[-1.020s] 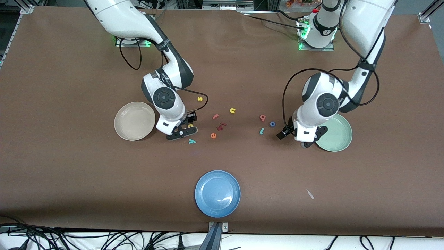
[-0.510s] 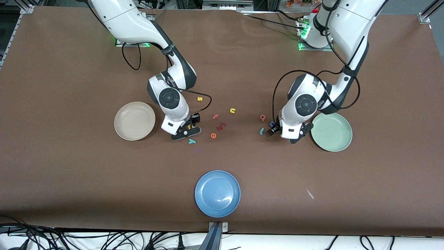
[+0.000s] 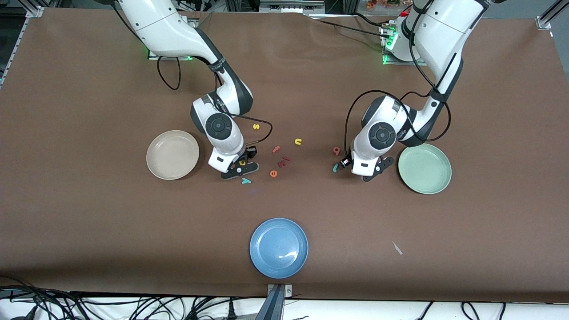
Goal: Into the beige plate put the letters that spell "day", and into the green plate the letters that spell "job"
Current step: 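Grasp the yellow letter with the right gripper while the left gripper grasps the blue o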
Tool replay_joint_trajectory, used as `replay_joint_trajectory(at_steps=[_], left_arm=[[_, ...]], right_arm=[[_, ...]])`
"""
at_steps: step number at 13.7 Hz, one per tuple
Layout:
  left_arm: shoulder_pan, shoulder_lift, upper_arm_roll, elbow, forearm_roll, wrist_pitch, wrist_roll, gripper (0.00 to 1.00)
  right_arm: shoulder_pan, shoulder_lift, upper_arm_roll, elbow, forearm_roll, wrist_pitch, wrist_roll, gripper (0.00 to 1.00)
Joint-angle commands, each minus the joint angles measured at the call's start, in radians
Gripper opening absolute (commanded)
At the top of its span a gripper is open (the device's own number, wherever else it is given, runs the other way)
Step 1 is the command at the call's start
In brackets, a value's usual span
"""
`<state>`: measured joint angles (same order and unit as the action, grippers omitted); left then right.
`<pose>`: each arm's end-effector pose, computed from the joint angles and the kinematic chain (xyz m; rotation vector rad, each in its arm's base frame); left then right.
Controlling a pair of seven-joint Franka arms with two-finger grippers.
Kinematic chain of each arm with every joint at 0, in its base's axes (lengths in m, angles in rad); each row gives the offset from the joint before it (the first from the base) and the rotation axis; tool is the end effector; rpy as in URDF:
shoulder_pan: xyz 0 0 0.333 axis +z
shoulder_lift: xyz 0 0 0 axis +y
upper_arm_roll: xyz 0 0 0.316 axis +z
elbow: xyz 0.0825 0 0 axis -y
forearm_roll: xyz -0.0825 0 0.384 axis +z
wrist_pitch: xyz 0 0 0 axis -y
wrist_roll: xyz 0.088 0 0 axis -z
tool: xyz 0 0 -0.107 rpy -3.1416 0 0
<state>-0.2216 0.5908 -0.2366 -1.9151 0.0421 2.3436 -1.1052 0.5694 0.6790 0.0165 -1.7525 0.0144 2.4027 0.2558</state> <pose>0.5497 -0.2665 0.1788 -2.9426 -0.9826 0.2757 0.5507 0.3646 0.1803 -3.0957 -0.4929 0.0539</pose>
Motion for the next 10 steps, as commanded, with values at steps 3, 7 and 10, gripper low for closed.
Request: replay_joint_trajectory(at_steps=[3, 7, 10], left_arm=[[-0.004, 0.015, 0.003, 0.008, 0.028, 0.016, 0.021, 0.44], [-0.005, 0.026, 0.003, 0.010, 0.027, 0.032, 0.021, 0.38], [-0.007, 0.037, 0.002, 0.010, 0.027, 0.052, 0.021, 0.34]], right_arm=[[0.010, -0.005, -0.009, -0.002, -0.002, 0.012, -0.013, 0.13], [0.004, -0.090, -0.061, -0.002, -0.002, -0.120, -0.064, 0.13], [0.003, -0.151, -0.127, -0.039, -0.001, -0.246, -0.153, 0.13]])
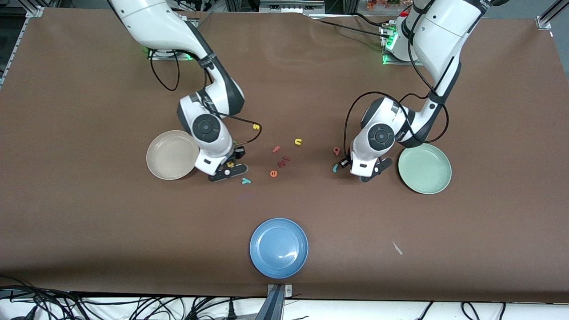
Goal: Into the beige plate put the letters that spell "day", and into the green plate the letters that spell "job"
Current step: 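Grasp the yellow letter with the right gripper while the left gripper grasps the blue o, then drop the yellow letter on the cream plate while the left gripper drops the blue o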
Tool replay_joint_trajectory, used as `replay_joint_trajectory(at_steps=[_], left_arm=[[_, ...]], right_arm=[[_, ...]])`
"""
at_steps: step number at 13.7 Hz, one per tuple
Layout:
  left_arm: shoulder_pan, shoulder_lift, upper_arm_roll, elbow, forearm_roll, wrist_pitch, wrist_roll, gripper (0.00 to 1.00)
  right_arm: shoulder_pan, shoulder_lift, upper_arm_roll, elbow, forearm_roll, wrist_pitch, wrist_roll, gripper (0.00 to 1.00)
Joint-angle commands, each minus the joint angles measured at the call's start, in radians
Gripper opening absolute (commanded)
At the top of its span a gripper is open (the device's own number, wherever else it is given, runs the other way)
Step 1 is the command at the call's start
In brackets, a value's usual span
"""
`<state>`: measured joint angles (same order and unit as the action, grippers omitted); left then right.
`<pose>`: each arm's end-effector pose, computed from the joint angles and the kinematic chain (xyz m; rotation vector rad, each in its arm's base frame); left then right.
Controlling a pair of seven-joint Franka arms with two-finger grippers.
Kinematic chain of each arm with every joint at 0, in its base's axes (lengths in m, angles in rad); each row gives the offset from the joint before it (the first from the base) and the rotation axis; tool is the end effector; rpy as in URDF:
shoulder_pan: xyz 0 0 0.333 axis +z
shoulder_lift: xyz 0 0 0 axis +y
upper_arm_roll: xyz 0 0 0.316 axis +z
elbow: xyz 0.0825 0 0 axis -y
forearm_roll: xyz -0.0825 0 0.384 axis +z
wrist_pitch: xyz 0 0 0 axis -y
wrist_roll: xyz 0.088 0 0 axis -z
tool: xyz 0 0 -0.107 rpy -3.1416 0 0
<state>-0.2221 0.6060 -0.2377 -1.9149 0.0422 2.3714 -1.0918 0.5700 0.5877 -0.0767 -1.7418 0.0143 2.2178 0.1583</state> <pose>0.5501 -0.2681 0.1720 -2.9623 -0.9680 0.2667 0.5747 0.3141 0.2307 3.0292 0.5141 -0.1443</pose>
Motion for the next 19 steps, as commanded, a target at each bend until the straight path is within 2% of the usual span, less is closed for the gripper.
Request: replay_joint_trajectory(at_steps=[1, 4, 7, 9, 10, 11, 12, 14, 16, 18, 19], left_arm=[[-0.006, 0.021, 0.005, 0.010, 0.027, 0.025, 0.007, 0.34], [-0.006, 0.028, 0.005, 0.011, 0.028, 0.025, 0.007, 0.23], [-0.002, 0.023, 0.005, 0.011, 0.028, 0.025, 0.010, 0.02], [0.010, -0.009, 0.003, 0.013, 0.027, 0.006, 0.042, 0.00], [0.021, -0.040, 0.003, 0.013, 0.027, -0.009, 0.067, 0.00], [0.045, -0.076, 0.003, 0.014, 0.025, -0.065, 0.099, 0.00], [0.070, -0.118, 0.003, 0.016, 0.022, -0.134, 0.154, 0.00], [0.137, -0.184, 0.003, 0.017, 0.013, -0.245, 0.293, 0.00], [0.219, -0.209, 0.005, 0.017, 0.015, -0.325, 0.457, 0.00], [0.304, -0.198, 0.012, 0.017, 0.030, -0.327, 0.599, 0.00], [0.346, -0.189, 0.011, 0.017, 0.069, -0.316, 0.657, 0.00]], right_arm=[[0.002, -0.093, -0.058, -0.091, 0.000, -0.069, -0.078, 0.13], [0.002, -0.170, -0.136, -0.243, 0.000, -0.033, -0.178, 0.13], [0.002, -0.170, -0.195, -0.309, 0.000, -0.001, -0.212, 0.13], [0.002, -0.167, -0.199, -0.387, 0.000, 0.095, -0.218, 0.15], [0.001, -0.164, -0.199, -0.407, 0.000, 0.129, -0.218, 0.22], [-0.002, -0.157, -0.199, -0.410, 0.001, 0.132, -0.218, 0.63], [-0.015, -0.163, -0.199, -0.407, 0.001, 0.123, -0.217, 1.00], [-0.015, -0.170, -0.198, -0.375, 0.001, 0.074, -0.203, 1.00], [-0.010, -0.169, -0.176, -0.287, 0.006, -0.039, -0.168, 1.00], [-0.007, -0.161, -0.124, -0.204, 0.054, -0.121, -0.055, 1.00], [-0.007, -0.158, -0.101, -0.193, 0.071, -0.118, 0.002, 1.00]])
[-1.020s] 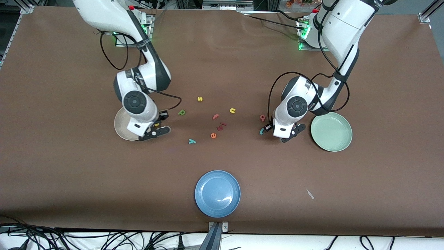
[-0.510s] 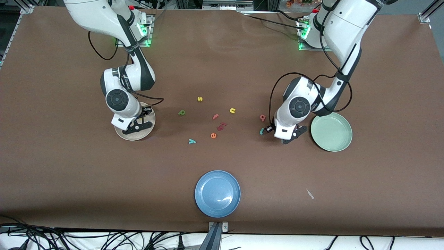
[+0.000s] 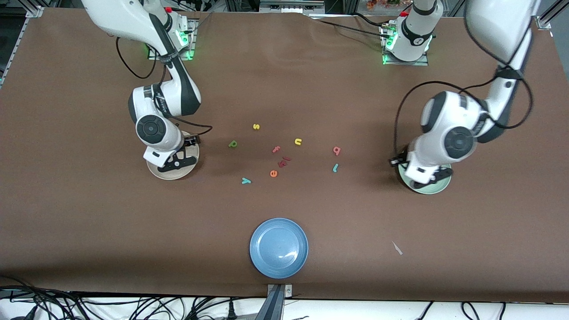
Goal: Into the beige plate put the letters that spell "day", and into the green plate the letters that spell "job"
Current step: 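Drop the yellow letter on the cream plate while the left gripper drops the blue o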
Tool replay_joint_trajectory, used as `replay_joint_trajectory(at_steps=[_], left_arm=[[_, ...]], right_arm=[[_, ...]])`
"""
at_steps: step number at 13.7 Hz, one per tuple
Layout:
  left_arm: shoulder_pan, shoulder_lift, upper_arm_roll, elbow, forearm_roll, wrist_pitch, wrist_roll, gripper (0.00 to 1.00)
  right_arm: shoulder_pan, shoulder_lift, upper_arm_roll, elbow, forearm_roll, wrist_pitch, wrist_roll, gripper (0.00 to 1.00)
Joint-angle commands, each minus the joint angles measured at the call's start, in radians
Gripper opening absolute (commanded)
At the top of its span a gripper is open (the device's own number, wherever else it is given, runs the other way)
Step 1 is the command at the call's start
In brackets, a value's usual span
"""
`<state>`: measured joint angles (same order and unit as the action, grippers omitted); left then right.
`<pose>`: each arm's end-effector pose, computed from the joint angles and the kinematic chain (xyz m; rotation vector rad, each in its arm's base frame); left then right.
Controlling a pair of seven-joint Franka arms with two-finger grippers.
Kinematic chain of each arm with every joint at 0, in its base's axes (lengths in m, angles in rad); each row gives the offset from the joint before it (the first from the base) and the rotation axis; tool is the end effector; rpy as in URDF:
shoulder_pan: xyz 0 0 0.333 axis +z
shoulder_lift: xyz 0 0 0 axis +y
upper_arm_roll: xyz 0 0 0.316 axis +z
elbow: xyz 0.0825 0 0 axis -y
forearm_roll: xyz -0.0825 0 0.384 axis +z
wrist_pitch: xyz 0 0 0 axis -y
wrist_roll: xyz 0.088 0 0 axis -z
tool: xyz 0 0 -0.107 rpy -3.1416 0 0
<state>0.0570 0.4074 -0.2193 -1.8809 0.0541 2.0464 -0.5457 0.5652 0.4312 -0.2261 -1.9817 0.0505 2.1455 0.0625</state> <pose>0.5983 -0.0889 0.2804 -3.0311 -0.5521 0.3586 0.5473 0.1978 0.2335 2.9894 0.3781 -0.3617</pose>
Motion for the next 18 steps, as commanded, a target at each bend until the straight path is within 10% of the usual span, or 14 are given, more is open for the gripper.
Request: replay_joint_trajectory(at_steps=[1, 8, 9, 10, 13, 18], left_arm=[[0.104, 0.037, -0.008, -0.004, 0.116, 0.023, 0.142, 0.00], [0.225, 0.157, -0.011, 0.016, 0.211, 0.175, 0.225, 0.10], [0.221, 0.156, -0.011, 0.016, 0.208, 0.175, 0.224, 0.40], [0.221, 0.154, -0.012, 0.014, 0.207, 0.172, 0.225, 0.99], [0.216, 0.108, -0.044, 0.016, 0.197, 0.131, 0.214, 1.00], [0.215, 0.053, -0.306, 0.017, 0.151, 0.024, -0.017, 1.00]], right_arm=[[-0.001, 0.000, 0.077, 0.053, 0.060, -0.027, 0.170, 1.00], [0.096, 0.073, 0.123, 0.049, 0.098, 0.154, 0.744, 0.88], [0.110, 0.092, 0.123, 0.047, 0.097, 0.180, 0.801, 0.87], [0.110, 0.106, 0.123, 0.047, 0.095, 0.194, 0.835, 0.82], [0.113, 0.118, 0.123, 0.043, 0.095, 0.203, 0.843, 0.71], [0.113, 0.136, 0.123, 0.038, 0.094, 0.205, 0.843, 0.51]])
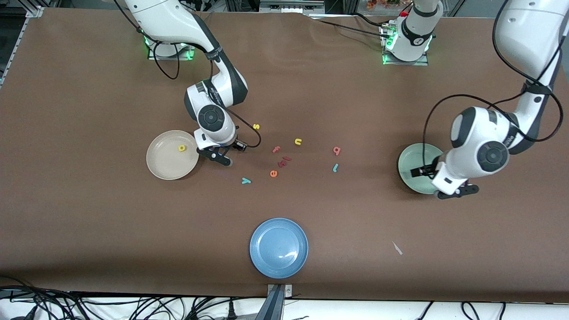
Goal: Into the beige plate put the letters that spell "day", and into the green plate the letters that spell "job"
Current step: 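Grasp the green letter with the right gripper while the left gripper grasps the pink b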
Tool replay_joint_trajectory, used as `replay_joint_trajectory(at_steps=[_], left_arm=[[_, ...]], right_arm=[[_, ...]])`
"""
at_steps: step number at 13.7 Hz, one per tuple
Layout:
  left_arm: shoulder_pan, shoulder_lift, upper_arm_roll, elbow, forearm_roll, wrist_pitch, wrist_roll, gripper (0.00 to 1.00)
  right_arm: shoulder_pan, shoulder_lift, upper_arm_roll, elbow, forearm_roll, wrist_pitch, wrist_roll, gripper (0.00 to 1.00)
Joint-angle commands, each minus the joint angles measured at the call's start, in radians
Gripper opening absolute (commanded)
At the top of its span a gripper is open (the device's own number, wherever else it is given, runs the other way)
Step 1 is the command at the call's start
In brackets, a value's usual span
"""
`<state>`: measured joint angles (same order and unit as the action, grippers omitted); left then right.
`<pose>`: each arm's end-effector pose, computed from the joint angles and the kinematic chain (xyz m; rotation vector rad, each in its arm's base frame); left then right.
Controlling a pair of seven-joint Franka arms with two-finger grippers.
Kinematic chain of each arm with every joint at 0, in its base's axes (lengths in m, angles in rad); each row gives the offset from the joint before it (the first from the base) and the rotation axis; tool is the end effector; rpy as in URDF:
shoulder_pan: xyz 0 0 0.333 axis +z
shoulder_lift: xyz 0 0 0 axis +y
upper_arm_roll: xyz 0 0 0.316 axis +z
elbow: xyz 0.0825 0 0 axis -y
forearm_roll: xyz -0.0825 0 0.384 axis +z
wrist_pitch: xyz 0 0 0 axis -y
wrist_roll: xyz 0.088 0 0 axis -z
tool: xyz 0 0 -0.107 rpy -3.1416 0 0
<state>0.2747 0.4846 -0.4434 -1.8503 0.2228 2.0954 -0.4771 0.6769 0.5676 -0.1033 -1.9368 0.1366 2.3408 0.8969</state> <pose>0.6136 -0.0782 0.2684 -3.0769 -0.3151 0.2806 0.5057 0.3305 0.1773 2.9876 -0.6284 -0.2139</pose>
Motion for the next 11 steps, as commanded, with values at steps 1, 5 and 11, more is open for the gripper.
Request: replay_joint_trajectory(at_steps=[1, 5, 11], left_arm=[[-0.014, -0.017, -0.127, -0.016, -0.016, -0.020, -0.137, 1.00], [-0.164, 0.049, -0.147, -0.029, 0.000, 0.089, -0.212, 1.00], [-0.230, 0.161, -0.146, -0.015, 0.150, 0.150, -0.216, 0.95]], right_arm=[[0.001, 0.000, 0.001, -0.007, 0.008, 0.009, 0.008, 0.40], [0.001, 0.003, 0.001, -0.004, 0.006, 0.006, 0.001, 0.16], [-0.003, -0.084, -0.050, 0.012, -0.008, -0.107, -0.134, 0.17]])
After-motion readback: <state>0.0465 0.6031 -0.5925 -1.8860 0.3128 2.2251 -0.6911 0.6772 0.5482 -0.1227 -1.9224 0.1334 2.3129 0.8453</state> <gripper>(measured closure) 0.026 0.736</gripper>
